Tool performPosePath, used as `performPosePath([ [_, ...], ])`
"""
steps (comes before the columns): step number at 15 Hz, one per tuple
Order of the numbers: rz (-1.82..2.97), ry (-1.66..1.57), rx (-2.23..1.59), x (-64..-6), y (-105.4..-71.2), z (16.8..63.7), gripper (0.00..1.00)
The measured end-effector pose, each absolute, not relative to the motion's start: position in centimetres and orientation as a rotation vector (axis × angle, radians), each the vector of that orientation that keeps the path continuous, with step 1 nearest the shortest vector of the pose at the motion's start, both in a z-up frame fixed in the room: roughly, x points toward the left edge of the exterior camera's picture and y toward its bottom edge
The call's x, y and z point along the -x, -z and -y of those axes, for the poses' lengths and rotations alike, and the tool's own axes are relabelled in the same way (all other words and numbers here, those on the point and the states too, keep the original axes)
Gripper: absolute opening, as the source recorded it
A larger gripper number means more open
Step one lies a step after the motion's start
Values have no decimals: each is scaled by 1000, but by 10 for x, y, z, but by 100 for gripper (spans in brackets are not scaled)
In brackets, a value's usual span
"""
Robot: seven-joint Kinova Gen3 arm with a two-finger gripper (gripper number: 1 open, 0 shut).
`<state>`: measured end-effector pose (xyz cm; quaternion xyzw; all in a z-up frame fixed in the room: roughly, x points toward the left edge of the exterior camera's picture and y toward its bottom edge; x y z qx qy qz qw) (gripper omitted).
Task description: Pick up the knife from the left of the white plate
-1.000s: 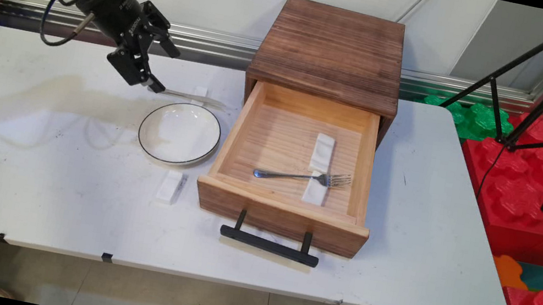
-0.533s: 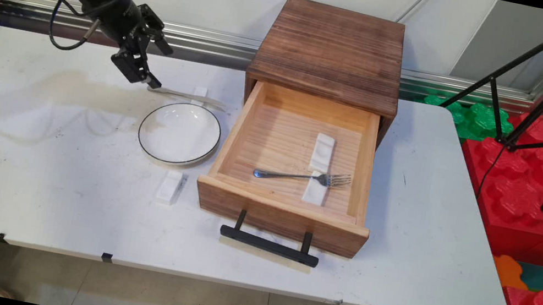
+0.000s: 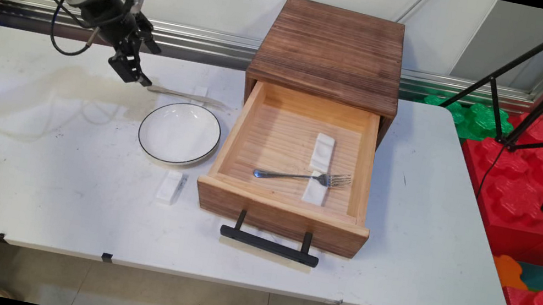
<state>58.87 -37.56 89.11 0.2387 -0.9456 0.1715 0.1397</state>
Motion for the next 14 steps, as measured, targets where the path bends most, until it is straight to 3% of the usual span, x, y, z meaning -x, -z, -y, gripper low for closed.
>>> performPosePath([
  [14,2831,-525,-684,-620,-837,401,100],
])
